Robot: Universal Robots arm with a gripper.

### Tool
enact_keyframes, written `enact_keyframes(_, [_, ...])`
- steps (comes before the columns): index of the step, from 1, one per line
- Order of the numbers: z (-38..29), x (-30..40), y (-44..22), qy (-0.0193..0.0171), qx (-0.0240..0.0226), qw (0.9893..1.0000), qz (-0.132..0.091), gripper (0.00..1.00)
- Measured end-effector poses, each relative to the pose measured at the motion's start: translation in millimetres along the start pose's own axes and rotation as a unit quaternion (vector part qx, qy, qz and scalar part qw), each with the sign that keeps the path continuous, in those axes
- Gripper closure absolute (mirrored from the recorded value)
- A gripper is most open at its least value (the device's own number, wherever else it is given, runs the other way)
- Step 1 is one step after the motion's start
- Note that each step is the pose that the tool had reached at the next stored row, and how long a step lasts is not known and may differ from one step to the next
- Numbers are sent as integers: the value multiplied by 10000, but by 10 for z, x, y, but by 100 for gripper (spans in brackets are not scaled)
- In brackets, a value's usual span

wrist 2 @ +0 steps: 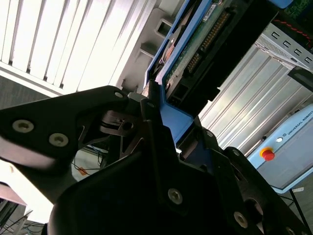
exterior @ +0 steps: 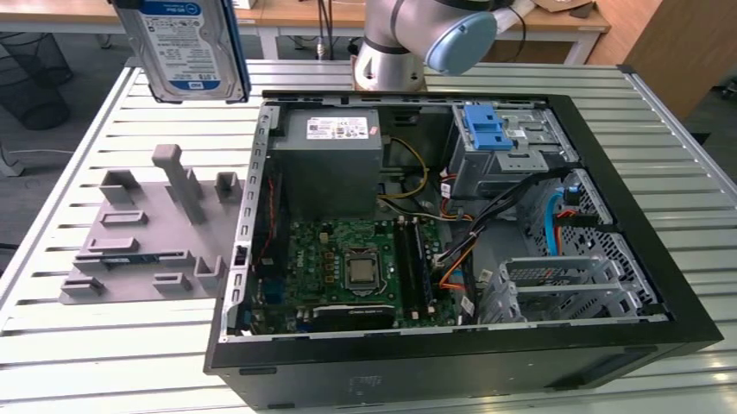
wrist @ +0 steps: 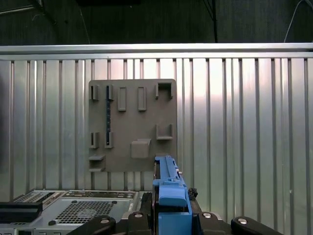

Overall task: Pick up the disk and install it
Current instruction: 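Pick up the disk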

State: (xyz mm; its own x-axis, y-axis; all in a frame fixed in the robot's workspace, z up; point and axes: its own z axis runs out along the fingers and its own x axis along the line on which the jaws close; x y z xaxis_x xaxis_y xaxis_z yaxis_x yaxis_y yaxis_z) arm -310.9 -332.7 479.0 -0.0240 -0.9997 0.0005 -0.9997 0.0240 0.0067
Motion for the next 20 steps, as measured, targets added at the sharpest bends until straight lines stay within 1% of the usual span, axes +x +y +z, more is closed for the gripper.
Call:
enact_keyframes(11, [0, 1, -45, 0, 0, 10000, 0, 64])
enact_keyframes(20, [-1, 0, -69, 0, 0, 10000, 0, 64])
